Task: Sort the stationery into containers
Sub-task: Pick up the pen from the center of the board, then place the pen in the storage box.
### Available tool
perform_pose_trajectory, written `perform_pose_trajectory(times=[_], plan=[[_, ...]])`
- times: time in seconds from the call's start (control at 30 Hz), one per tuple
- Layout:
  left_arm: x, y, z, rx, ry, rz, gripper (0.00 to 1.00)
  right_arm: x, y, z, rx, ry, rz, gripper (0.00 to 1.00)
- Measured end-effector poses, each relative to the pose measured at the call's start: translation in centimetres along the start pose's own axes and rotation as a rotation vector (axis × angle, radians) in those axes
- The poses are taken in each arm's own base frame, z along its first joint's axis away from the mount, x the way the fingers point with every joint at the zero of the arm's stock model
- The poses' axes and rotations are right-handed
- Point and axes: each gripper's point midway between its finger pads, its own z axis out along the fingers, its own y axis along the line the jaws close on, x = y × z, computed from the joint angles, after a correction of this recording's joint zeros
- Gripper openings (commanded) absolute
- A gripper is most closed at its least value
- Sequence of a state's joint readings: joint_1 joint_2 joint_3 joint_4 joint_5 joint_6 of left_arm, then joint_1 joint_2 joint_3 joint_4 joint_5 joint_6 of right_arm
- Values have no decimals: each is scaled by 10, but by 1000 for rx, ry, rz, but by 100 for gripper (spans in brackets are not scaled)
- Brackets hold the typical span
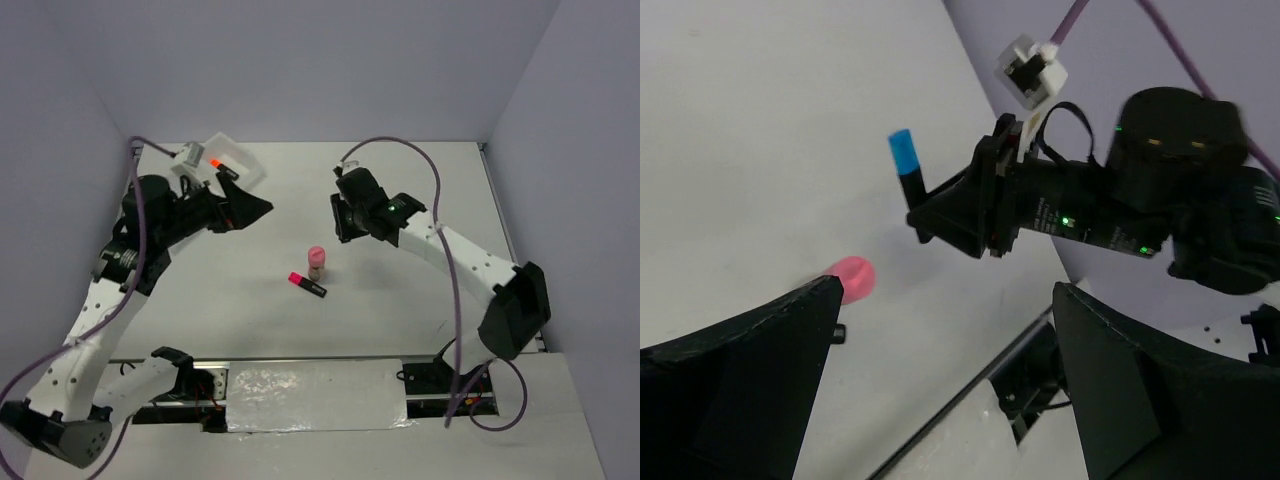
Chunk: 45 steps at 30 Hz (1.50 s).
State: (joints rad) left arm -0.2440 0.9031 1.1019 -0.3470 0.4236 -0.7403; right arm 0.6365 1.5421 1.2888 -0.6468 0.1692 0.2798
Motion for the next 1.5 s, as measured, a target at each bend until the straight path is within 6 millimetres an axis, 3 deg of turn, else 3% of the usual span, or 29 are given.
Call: perform_pose_trajectory(times=[0.07,0.13,0.3,0.43,0.57,0.63,0.67,0.77,0.83,0.9,0.97,1.13,1.33,1.5], plan=[[5,-23,21,54,37,24,99,-27,34,-40,-87,-121,-2,7],[10,-36,36,88,58,30,99,-40,56,-69,-156,-198,0,6],[15,-45,62,121,72,-4,99,-50,91,-134,-338,-337,-1,6],[24,-56,74,141,92,-11,94,-54,103,-164,-410,-400,4,6],[34,-66,83,158,114,-6,84,-49,115,-171,-445,-404,-13,6],[39,-67,87,157,125,-8,69,-47,119,-169,-450,-395,-22,6],[40,-66,88,154,130,-9,45,-46,121,-168,-450,-391,-25,7],[42,-66,91,148,132,-7,13,-43,123,-160,-434,-375,-32,11],[42,-64,92,130,132,7,0,-44,124,-156,-422,-373,-30,26],[40,-61,94,110,134,10,0,-45,124,-155,-416,-377,-15,97],[36,-57,97,69,123,27,0,-47,120,-154,-393,-386,-2,100],[-4,-23,108,-74,33,53,0,-44,88,-151,-312,-421,79,100],[-82,91,135,-331,-104,-29,0,-20,22,-163,-233,-484,186,100],[-118,178,174,-450,-148,-84,0,-17,10,-182,-257,-536,205,100]])
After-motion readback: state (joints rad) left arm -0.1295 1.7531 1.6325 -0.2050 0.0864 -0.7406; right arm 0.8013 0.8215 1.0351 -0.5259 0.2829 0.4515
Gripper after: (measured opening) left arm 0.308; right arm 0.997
